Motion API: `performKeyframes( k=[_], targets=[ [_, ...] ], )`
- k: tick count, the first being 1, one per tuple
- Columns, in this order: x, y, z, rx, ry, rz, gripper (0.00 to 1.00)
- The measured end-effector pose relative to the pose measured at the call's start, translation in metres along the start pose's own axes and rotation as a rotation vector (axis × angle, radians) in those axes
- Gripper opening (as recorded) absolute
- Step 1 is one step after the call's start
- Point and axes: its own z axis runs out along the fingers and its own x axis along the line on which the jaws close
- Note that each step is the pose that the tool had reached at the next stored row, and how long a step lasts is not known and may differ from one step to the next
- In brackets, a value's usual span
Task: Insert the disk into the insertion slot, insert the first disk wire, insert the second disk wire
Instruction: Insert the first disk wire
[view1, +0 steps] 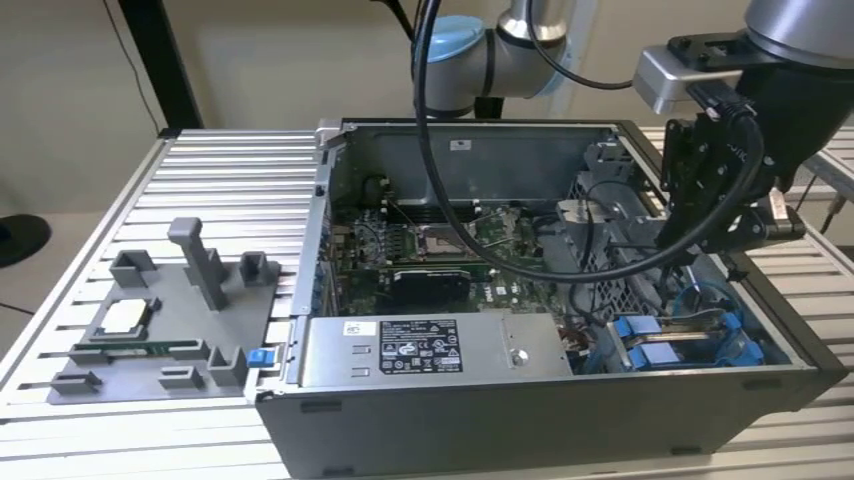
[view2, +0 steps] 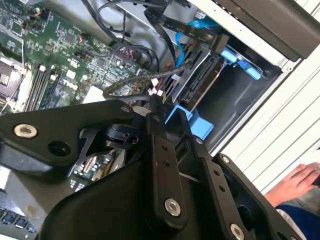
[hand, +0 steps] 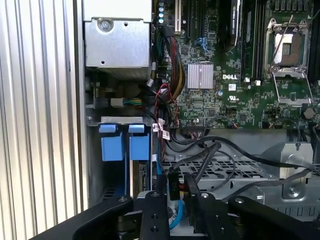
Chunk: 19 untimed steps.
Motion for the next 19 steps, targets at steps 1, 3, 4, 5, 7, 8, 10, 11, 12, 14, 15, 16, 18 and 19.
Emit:
performKeyframes(
  k=[1, 3, 4, 5, 7, 8, 10, 11, 12, 14, 15, 16, 18, 19],
  targets=[
    [0.0000, 0.0000, 0.0004, 0.0001, -0.0007, 0.000, 1.00],
    [0.0001, 0.0001, 0.0013, 0.0003, -0.0011, 0.000, 1.00],
    [0.0002, 0.0002, 0.0017, 0.0004, -0.0013, 0.000, 1.00],
    [0.0002, 0.0002, 0.0018, 0.0004, -0.0012, 0.000, 0.00],
    [0.0002, 0.0002, 0.0019, 0.0005, -0.0017, 0.000, 0.00],
    [0.0002, 0.0002, 0.0021, 0.0005, -0.0025, 0.000, 0.00],
    [0.0002, 0.0002, 0.0021, 0.0006, -0.0029, 0.000, 0.00],
    [0.0002, 0.0002, 0.0021, 0.0006, -0.0029, 0.000, 0.00],
    [0.0002, 0.0001, 0.0022, 0.0006, -0.0030, 0.000, 0.00],
    [0.0005, -0.0010, 0.0025, 0.0005, -0.0032, 0.000, 0.00],
    [0.0006, -0.0019, 0.0027, 0.0004, -0.0031, 0.000, 0.00],
    [0.0008, -0.0030, 0.0030, 0.0003, -0.0029, 0.000, 0.00],
    [0.0013, -0.0052, 0.0040, 0.0001, -0.0030, 0.000, 0.00],
    [0.0017, -0.0065, 0.0044, 0.0001, -0.0028, 0.000, 0.00]
  ],
)
